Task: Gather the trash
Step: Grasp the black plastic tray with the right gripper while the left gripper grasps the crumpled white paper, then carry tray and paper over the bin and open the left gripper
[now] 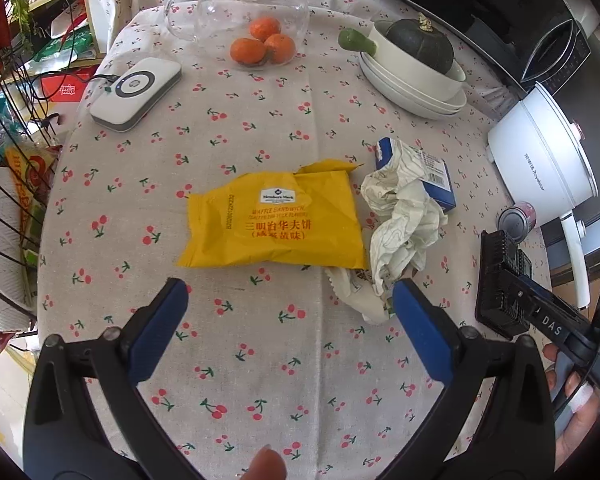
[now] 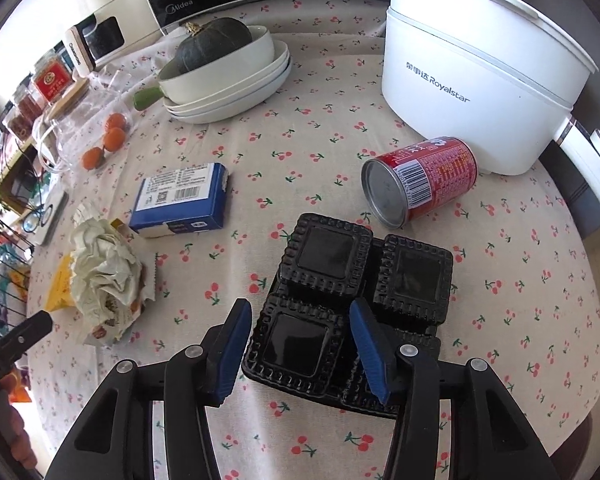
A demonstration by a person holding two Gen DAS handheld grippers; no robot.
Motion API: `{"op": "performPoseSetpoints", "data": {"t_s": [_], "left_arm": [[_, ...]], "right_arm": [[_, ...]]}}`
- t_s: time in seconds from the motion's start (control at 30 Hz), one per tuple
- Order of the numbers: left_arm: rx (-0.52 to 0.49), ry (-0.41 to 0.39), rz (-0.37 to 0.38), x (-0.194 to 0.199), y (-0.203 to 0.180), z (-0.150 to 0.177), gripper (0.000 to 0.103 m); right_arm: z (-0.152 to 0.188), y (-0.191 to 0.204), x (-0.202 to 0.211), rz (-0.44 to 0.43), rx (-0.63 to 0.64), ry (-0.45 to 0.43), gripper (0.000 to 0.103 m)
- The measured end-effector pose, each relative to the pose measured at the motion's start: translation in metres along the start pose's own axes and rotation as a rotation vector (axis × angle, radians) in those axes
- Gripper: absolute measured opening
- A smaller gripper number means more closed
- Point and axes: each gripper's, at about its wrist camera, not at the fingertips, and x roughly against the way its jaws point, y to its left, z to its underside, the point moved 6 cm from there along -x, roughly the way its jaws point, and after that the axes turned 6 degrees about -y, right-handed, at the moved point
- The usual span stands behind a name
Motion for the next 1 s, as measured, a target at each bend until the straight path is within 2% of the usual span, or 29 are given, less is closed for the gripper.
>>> {"op": "performPoseSetpoints", "data": {"t_s": [0.23, 0.47, 0.73, 0.87, 1.0], "left_arm": [[-0.026, -0.038, 0.037, -0.003, -0.016, -0.005, 0.091], [-0.091, -0.06, 0.115, -0.012, -0.053, -0.011, 0.071], [-0.195, -0.066, 0.074, -0.038, -0.084, -0.017, 0.041], [-0.199, -0.058, 0.053, -0.046, -0.086, -0.018, 0.025], [-0.182, -0.05, 0.079, -0.044, -0.091, -0.015, 0.014]], "right_arm": [[0.007, 0.013, -0.003, 0.119, 0.146, -0.047, 0.053], [0.006, -0.003, 0.014, 0.048, 0.074, -0.047, 0.05], [0.01, -0.034, 0.049, 0.019, 0.02, -0.078, 0.05], [0.016, -0.052, 0.065, 0.024, 0.004, -0.094, 0.05], [0.023, -0.068, 0.079, 0.036, -0.015, -0.106, 0.05]]}}
